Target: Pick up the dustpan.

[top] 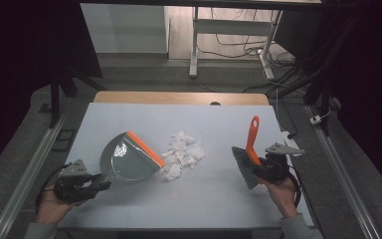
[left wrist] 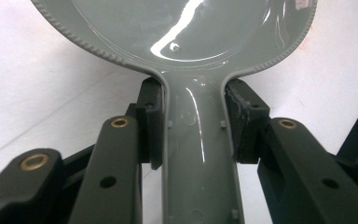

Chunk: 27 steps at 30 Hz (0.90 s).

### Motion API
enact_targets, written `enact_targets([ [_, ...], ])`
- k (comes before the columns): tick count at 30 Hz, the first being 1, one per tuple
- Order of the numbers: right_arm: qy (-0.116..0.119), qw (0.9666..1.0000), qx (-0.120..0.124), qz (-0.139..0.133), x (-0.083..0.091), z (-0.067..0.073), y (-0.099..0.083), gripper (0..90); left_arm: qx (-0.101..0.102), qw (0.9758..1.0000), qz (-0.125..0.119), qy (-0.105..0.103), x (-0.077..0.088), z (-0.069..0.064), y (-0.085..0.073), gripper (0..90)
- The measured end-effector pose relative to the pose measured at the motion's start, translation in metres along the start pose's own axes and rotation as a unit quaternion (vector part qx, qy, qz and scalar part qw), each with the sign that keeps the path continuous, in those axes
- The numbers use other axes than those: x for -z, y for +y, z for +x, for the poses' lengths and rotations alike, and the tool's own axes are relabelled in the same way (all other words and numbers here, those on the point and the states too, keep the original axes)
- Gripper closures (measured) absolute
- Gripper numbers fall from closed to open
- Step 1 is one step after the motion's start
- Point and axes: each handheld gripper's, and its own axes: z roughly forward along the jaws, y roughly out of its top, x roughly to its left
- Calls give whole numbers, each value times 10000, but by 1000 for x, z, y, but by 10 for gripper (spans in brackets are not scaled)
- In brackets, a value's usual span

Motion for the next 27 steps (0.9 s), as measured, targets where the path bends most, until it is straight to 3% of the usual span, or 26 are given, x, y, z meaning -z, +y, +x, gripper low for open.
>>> enact_targets([
  [4,-7,10000,15,3,0,0,0,716,-185,9997,122,-138,-2,-4,-4,612],
  [9,-2,10000,20,23,-1,1,0,716,-246,9993,283,-72,0,-9,-18,612],
  [14,8,10000,39,49,-3,3,0,715,-243,9989,358,-196,4,-9,-30,612],
  [27,55,9999,92,55,-9,8,2,715,-332,9973,565,-338,2,-9,-34,612],
])
